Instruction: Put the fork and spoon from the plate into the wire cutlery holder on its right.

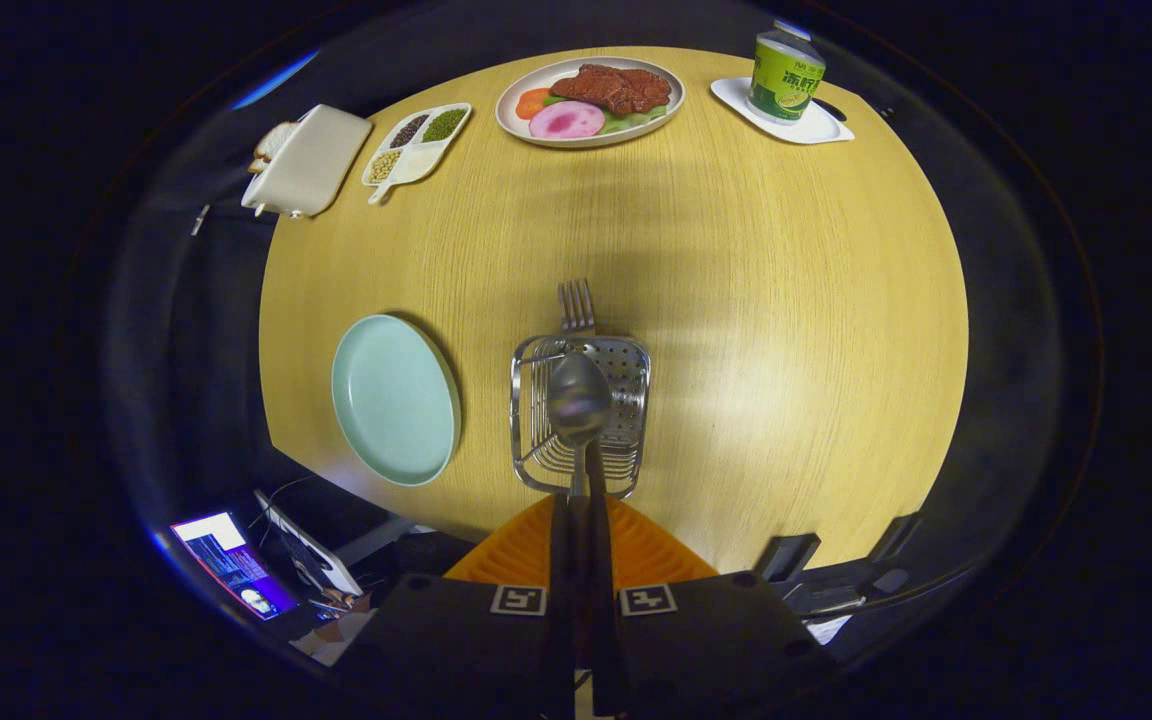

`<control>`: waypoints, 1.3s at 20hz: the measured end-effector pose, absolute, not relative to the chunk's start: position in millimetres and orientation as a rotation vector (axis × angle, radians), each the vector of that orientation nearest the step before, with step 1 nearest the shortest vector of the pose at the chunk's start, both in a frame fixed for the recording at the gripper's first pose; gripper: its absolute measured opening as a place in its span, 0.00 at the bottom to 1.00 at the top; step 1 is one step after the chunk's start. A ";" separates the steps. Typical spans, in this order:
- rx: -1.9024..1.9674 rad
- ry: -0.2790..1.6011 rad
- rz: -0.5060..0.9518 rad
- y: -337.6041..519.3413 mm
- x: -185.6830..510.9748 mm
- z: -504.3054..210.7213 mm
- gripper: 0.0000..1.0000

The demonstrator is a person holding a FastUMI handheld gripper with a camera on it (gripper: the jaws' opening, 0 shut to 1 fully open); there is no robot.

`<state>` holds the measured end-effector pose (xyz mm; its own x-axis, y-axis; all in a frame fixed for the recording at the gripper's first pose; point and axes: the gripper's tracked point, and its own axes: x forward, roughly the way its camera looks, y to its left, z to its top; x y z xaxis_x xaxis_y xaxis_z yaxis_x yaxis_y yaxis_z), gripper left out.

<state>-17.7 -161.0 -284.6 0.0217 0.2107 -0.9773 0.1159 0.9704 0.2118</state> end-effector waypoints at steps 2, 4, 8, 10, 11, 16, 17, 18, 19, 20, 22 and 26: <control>0.276 1.548 0.085 -159.1 -17.6 -282.2 0.21; 0.292 1.536 0.094 -155.9 -16.6 -277.0 0.28; 0.329 1.505 0.090 -155.9 -14.6 -270.5 0.46; 0.363 1.452 0.093 -155.4 -9.4 -255.5 0.68; 0.362 1.404 0.088 -157.4 -4.2 -246.1 0.87; 0.396 1.086 0.061 -154.5 30.9 -172.9 0.99; 0.383 1.015 0.064 -153.6 36.5 -153.6 0.99; 0.363 0.947 0.063 -153.2 39.8 -138.3 0.99; 0.342 0.881 0.063 -153.2 43.7 -122.4 0.99; 0.323 0.820 0.065 -151.8 45.2 -107.4 0.99; 0.290 0.697 0.065 -150.0 47.0 -74.9 0.99; 0.190 0.459 0.055 -148.1 39.0 -5.8 0.99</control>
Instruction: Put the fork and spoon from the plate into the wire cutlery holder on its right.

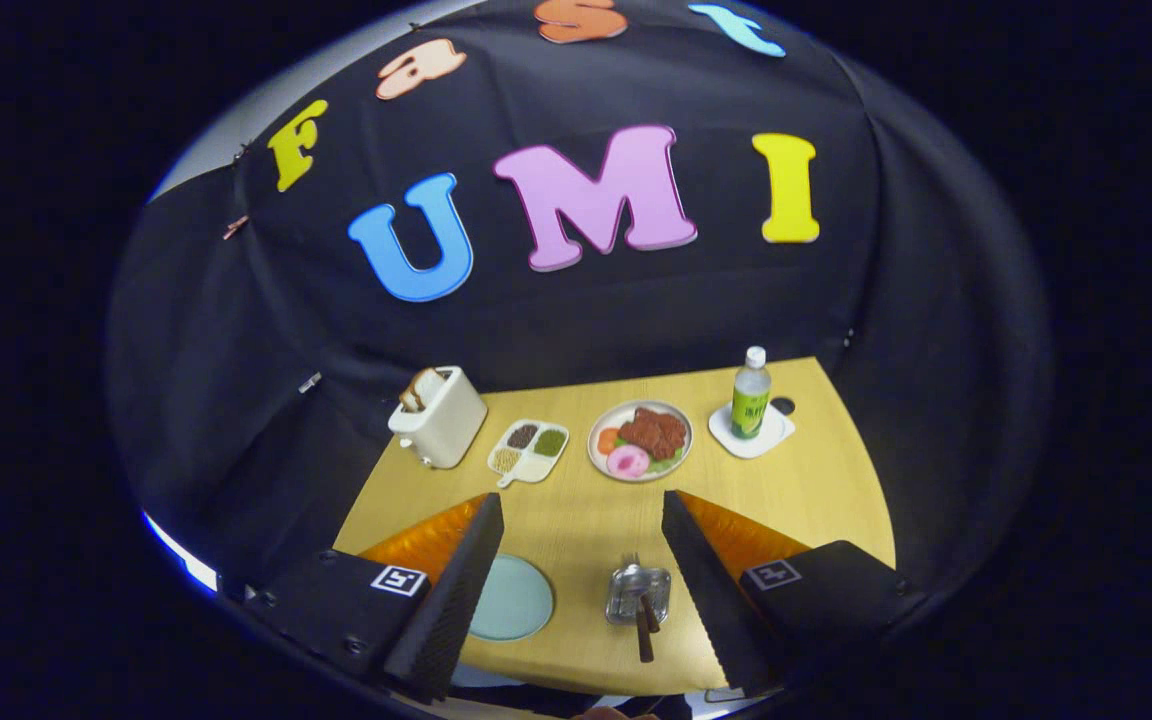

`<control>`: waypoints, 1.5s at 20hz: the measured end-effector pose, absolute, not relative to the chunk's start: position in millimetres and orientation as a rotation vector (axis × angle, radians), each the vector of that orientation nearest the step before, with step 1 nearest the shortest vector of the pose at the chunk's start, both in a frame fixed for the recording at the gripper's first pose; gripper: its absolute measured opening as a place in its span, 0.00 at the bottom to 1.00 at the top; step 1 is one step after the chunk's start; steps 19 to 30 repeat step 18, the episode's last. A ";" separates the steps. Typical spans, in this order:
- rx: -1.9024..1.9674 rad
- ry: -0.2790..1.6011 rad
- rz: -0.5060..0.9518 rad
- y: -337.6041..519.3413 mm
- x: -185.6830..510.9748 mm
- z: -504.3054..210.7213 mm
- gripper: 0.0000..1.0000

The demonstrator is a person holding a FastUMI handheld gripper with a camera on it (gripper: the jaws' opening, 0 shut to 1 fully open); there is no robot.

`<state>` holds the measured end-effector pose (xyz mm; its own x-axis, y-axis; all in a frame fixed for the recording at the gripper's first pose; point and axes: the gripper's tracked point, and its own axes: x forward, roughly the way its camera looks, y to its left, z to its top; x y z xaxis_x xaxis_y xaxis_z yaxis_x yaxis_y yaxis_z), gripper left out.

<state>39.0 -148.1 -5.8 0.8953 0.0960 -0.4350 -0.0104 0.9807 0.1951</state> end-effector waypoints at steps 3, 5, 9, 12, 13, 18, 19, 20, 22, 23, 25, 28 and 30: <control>0.098 0.267 0.036 -151.5 32.7 43.0 0.99; 0.048 0.175 0.018 -148.0 20.0 71.2 0.99; 0.040 0.027 0.019 -134.1 3.8 91.6 0.99; 0.070 0.026 0.014 -130.4 3.2 83.5 0.99; 0.082 0.020 0.018 -128.4 3.0 82.1 0.99; 0.103 -0.001 -0.008 -135.8 16.7 77.7 0.99; 0.103 -0.001 -0.008 -135.8 16.7 77.7 0.99; 0.103 -0.001 -0.008 -135.8 16.7 77.7 0.99; 0.103 -0.001 -0.008 -135.8 16.7 77.7 0.99; 0.103 -0.001 -0.008 -135.8 16.7 77.7 0.99; 0.103 -0.001 -0.008 -135.8 16.7 77.7 0.99; 0.103 -0.001 -0.008 -135.8 16.7 77.7 0.99; 0.103 -0.001 -0.008 -135.8 16.7 77.7 0.99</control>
